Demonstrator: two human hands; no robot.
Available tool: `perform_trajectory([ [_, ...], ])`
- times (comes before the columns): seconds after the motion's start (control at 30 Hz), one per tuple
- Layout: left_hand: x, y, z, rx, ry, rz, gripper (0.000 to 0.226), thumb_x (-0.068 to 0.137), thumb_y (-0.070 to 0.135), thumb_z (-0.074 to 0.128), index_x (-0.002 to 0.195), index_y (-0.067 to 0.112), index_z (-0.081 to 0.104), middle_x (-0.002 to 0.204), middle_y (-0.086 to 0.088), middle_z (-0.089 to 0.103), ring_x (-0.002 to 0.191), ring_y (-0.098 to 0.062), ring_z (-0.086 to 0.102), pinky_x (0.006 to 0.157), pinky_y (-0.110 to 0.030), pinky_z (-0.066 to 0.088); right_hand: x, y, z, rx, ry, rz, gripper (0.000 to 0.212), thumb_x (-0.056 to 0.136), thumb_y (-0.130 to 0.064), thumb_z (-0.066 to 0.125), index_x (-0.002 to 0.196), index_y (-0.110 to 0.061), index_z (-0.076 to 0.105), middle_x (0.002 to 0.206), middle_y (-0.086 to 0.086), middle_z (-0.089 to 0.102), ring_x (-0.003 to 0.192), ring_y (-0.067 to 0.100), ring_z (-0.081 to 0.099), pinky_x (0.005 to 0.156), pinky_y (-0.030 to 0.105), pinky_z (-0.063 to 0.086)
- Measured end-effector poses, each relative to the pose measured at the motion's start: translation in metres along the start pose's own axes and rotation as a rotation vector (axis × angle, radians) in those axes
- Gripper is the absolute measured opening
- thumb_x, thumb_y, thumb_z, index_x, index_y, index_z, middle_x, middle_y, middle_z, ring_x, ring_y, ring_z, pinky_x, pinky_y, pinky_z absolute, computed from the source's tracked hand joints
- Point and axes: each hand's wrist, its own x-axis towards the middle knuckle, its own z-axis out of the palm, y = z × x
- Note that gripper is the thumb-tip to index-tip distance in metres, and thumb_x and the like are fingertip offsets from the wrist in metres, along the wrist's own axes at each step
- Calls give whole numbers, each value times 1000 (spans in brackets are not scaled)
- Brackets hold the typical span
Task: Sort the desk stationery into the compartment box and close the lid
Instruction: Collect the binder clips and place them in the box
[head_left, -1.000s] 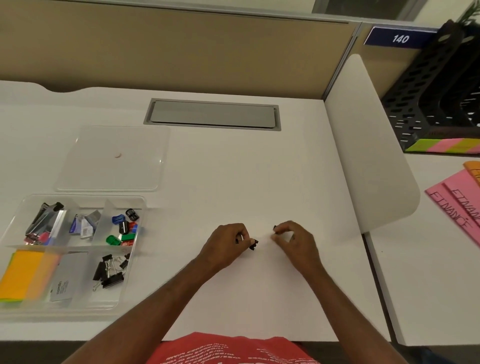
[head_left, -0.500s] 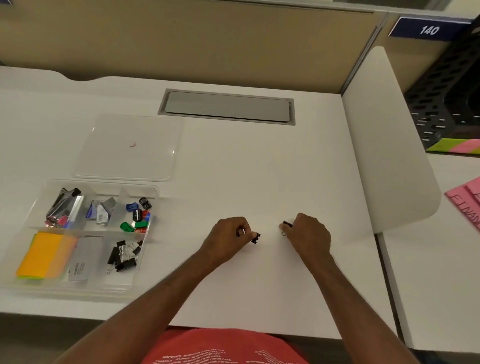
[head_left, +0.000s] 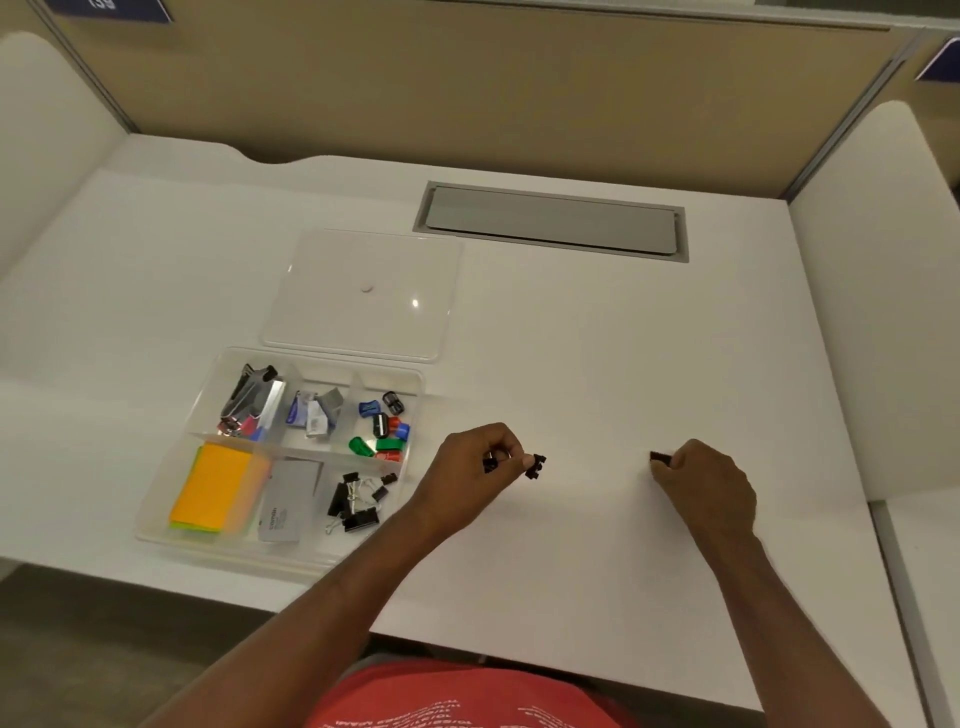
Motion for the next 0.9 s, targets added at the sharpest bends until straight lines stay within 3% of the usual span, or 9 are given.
perform_trajectory([
  [0.17, -14, -22, -57, -43, -1, 14, 15, 90, 30, 70, 78, 25, 64, 65, -2, 60, 54, -8, 47, 45, -28, 45, -17, -20, -4, -28, 27, 40, 18, 89, -32, 59, 94, -16, 61, 88, 6, 67, 81, 32, 63, 68, 32, 46],
  [0.27, -19, -35, -84, -63, -23, 14, 15, 91, 28, 70, 77, 25, 64, 69, -12, 61, 52, -10, 47, 42, -30, 45, -26, -34, -1, -82, 77, 63, 16, 92, -25, 54, 100, -12, 59, 86, 8, 67, 74, 30, 59, 64, 32, 43],
  [0.37, -20, -46, -106, -65, -44, 17, 16, 90, 29, 71, 76, 25, 64, 68, -9, 61, 52, -10, 49, 45, -32, 47, -35, -45, 2, -67, 103, 109, 21, 93, -29, 54, 105, -12, 58, 85, 8, 67, 68, 28, 53, 62, 31, 41],
  [0.47, -20, -55, -122, -62, -76, 44, 15, 90, 30, 71, 76, 27, 64, 68, -7, 62, 55, -13, 53, 50, -35, 48, -43, -51, 6, -17, 123, 142, 27, 92, -40, 57, 108, -17, 58, 90, 8, 69, 77, 30, 62, 66, 31, 41],
  [0.6, -20, -65, -140, 6, -120, 105, 15, 90, 31, 70, 77, 28, 64, 71, -2, 66, 59, -10, 58, 56, -23, 48, -53, -59, 13, 18, 157, 173, 24, 93, -41, 55, 103, -19, 55, 85, 7, 68, 69, 27, 53, 65, 32, 41],
  [0.73, -23, -81, -155, 182, -208, 194, 12, 90, 38, 67, 82, 30, 63, 74, 7, 68, 66, -10, 65, 60, -24, 53, -70, -84, 18, 271, 147, 230, 22, 87, -46, 61, 99, -27, 61, 82, -3, 63, 81, 26, 61, 70, 30, 42],
  [0.83, -29, -92, -164, 331, -273, 304, 15, 88, 46, 63, 83, 32, 62, 74, 17, 64, 72, -2, 61, 60, -17, 47, -92, -123, 19, 528, 128, 151, 19, 85, -44, 68, 92, -26, 66, 67, -1, 64, 68, 20, 61, 62, 28, 42],
  [0.9, -31, -96, -169, 409, -298, 354, 15, 89, 46, 62, 84, 31, 63, 75, 19, 61, 72, 0, 57, 61, -20, 46, -112, -156, 19, 731, 80, 105, 14, 84, -38, 73, 88, -25, 70, 68, 7, 69, 62, 21, 59, 64, 30, 42],
])
